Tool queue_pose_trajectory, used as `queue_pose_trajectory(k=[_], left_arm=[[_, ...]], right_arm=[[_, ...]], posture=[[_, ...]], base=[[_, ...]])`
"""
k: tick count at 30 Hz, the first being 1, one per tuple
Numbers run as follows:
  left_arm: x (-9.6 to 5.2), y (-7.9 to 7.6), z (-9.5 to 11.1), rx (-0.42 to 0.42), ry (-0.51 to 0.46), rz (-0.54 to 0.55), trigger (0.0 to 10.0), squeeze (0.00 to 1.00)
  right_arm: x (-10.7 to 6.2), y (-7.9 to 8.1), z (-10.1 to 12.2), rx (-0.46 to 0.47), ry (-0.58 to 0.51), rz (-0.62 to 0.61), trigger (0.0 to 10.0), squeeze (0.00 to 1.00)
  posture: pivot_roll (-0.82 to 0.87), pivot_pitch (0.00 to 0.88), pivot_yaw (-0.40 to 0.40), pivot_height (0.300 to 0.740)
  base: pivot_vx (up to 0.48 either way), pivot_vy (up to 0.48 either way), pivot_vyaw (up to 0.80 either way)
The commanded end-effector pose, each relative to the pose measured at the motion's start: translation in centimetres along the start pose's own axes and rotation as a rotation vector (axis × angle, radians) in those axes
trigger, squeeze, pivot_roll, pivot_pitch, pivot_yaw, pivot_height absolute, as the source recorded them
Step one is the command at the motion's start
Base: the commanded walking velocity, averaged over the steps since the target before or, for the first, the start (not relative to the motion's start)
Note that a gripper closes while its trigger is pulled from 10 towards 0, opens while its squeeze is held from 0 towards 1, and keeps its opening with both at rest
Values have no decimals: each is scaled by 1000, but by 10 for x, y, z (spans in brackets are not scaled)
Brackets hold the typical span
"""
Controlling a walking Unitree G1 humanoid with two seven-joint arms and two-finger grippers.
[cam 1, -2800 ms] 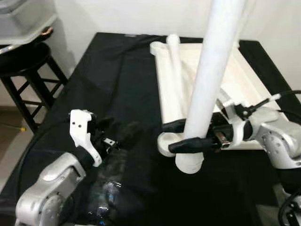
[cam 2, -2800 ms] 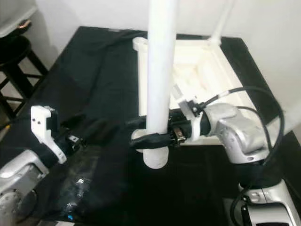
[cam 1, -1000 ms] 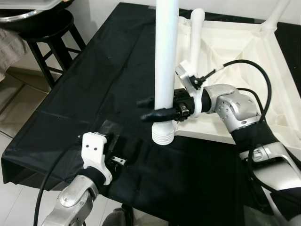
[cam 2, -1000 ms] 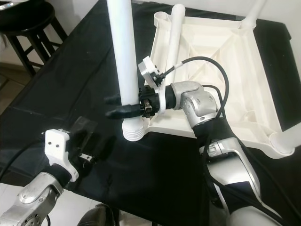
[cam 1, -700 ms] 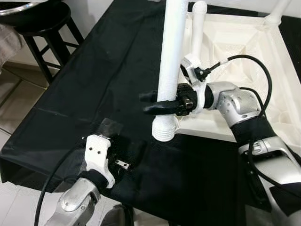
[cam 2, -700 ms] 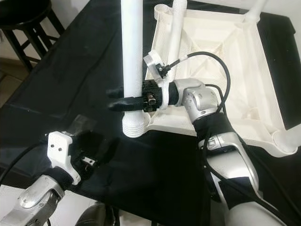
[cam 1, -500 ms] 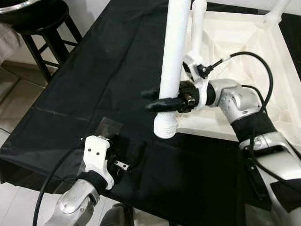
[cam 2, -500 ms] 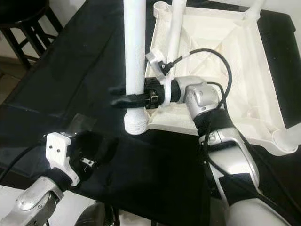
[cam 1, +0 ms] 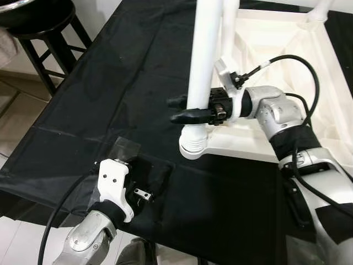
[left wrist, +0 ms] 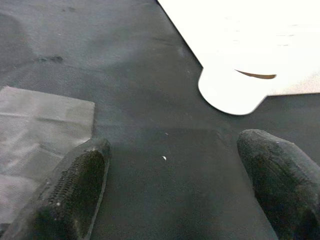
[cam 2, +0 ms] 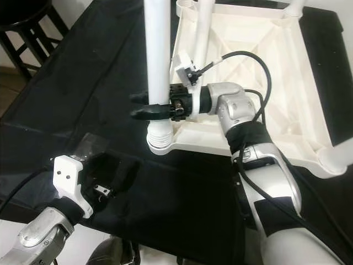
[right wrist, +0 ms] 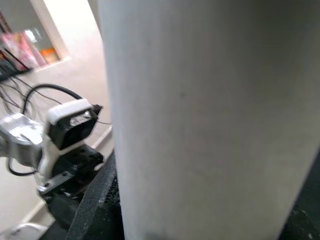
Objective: Building children table
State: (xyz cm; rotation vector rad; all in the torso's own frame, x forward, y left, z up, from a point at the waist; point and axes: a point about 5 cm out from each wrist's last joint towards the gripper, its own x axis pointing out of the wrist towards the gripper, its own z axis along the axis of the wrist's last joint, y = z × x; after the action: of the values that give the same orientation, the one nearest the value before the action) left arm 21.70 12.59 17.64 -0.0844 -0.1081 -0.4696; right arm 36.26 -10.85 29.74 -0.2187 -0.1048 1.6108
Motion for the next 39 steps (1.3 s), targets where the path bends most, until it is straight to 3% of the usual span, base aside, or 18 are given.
queue_pose_trajectory(k=[1,8,19,30,35,37,38,39], left_arm=[[-4,-1,-3,9,19,-3,10000,0],[-4,-1,-3,8,17,-1,10000,0],[-3,1,-3,8,19,-4,10000,0],[-2,2,-3,11,20,-4,10000,0],[-3,1,-4,10,21,-6,10000,0],[-4,0,-4,10,20,-1,10000,0],[-4,0,-4,10,20,-1,10000,0],[-4,0,-4,10,19,0,10000,0]], right_arm=[[3,4,-29,40,126,-36,10000,0],[7,22,-42,8,125,18,10000,0],[-2,44,-53,-28,117,13,10000,0],[-7,49,-50,-75,187,35,10000,0],[-9,55,-54,-79,230,-32,10000,0],[-7,62,-66,25,244,-232,10000,0],[-7,62,-66,25,244,-232,10000,0],[-6,67,-71,70,251,-315,10000,0]], posture=[[31,429,-12,740],[27,432,-15,740],[26,435,-6,740],[22,433,-2,740],[18,433,-9,740],[0,435,-36,740],[0,435,-36,740],[-3,435,-41,740]], base=[[0,0,0],[0,0,0],[0,0,0],[0,0,0],[0,0,0],[0,0,0],[0,0,0],[0,0,0]])
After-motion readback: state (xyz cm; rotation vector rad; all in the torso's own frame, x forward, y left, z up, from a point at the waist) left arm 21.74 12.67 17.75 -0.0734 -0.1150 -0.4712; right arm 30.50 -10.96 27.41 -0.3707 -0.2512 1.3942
